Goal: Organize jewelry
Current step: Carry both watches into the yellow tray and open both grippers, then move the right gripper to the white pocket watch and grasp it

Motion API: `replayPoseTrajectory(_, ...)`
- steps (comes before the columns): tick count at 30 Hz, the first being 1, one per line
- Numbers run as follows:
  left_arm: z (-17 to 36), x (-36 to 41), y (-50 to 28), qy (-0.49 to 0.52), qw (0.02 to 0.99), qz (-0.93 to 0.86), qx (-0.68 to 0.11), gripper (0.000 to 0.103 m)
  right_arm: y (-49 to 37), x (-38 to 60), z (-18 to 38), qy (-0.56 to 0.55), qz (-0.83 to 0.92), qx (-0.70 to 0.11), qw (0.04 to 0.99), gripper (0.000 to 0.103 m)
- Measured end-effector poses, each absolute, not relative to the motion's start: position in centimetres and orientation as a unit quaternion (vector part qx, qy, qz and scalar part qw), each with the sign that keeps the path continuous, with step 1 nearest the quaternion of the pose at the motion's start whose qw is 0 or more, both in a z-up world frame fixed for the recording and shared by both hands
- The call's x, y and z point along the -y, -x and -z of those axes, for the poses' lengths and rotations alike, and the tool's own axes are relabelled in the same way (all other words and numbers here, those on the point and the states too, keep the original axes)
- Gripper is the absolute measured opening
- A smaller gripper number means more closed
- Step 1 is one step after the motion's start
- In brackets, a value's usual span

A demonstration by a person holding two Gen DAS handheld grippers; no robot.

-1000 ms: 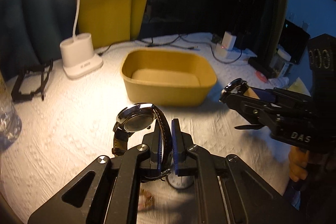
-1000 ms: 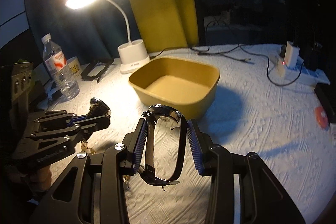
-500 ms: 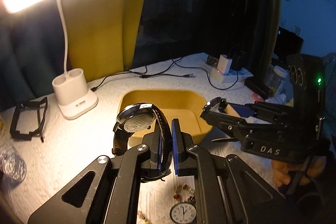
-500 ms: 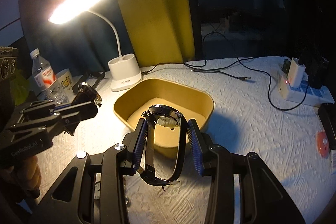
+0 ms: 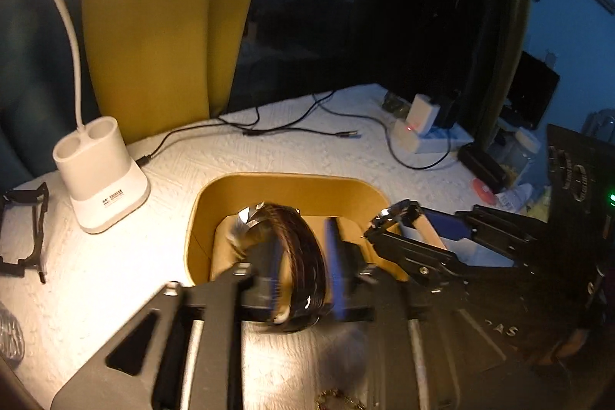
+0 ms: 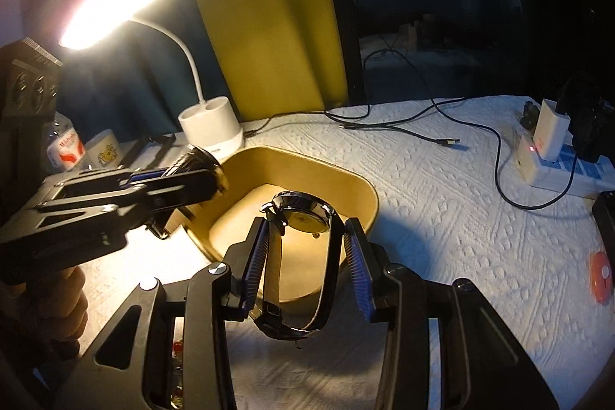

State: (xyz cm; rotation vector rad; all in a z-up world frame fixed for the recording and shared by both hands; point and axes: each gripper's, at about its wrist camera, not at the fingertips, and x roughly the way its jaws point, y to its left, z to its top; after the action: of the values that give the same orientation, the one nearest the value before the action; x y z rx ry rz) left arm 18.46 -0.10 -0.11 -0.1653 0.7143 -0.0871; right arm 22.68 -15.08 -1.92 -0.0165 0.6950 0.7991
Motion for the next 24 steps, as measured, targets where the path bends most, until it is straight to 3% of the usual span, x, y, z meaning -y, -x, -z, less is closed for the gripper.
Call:
replayPoseTrajectory(3,0.5,0.2,-19.0,0.077,0.929,0.044,-0.358,0.044,-23.0,15.1,2.1,0.007,-0.381,-0.336,0.862,0.043)
replayPoseTrajectory(5,0.4,0.3,-18.9,0.067,0.932,0.035,-0.355,0.050,-23.1,15.2,2.1,0.004,-0.379,-0.334,0.863,0.052)
replayPoseTrajectory(10,0.6,-0.6,-18.6,0.072,0.930,0.024,-0.360,0.051,-23.1,15.3,1.9,0.006,-0.375,-0.332,0.865,0.060)
replayPoseTrajectory(24,-0.6,-1.9,-14.5,0.087,0.939,0.010,-0.334,0.051,-20.6,15.7,0.3,0.017,-0.358,-0.319,0.877,0.062)
